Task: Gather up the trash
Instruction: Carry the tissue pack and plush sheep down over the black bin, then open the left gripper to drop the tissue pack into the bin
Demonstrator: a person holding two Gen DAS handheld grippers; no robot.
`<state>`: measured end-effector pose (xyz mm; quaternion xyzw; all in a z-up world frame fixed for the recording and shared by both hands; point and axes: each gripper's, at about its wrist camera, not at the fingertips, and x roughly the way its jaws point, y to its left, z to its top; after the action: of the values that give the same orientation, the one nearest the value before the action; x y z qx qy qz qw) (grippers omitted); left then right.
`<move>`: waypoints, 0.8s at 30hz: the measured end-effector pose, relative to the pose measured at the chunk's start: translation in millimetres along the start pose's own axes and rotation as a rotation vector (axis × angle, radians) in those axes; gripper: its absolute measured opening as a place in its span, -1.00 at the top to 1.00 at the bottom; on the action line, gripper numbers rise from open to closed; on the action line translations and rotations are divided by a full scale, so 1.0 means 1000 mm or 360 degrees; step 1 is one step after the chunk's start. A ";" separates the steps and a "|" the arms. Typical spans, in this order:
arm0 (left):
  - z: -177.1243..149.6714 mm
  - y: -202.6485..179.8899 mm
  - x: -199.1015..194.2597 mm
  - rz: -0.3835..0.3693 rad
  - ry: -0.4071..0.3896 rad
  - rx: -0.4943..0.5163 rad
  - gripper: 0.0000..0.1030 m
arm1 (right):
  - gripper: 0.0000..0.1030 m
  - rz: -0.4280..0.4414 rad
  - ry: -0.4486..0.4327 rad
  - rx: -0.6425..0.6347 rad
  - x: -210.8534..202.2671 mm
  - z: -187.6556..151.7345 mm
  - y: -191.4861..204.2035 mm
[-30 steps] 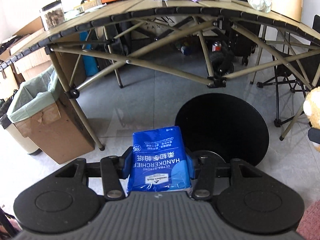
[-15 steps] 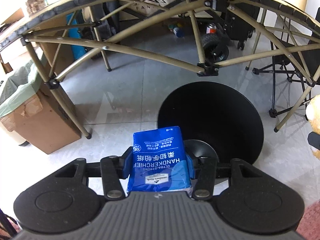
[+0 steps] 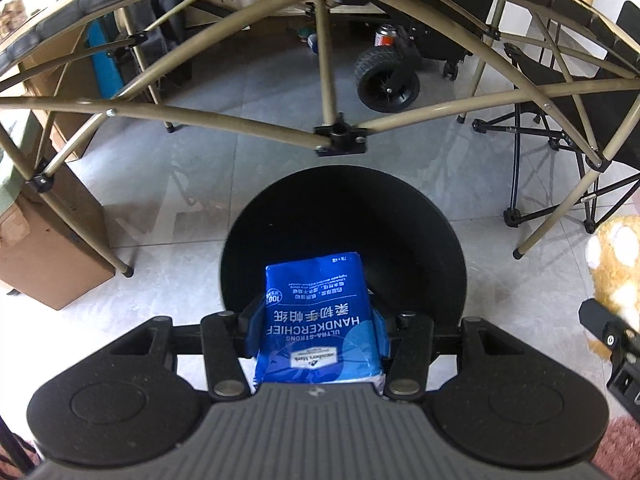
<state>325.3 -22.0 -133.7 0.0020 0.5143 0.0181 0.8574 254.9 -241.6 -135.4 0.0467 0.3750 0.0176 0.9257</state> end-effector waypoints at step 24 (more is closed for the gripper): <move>0.024 -0.035 0.040 0.0011 0.0173 -0.0096 0.00 | 0.00 -0.0072 0.0049 0.0034 0.010 0.001 -0.010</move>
<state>366.6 -55.8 -158.7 -0.0231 0.5592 0.0368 0.8279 262.8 -250.9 -142.9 0.0478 0.3902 -0.0065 0.9195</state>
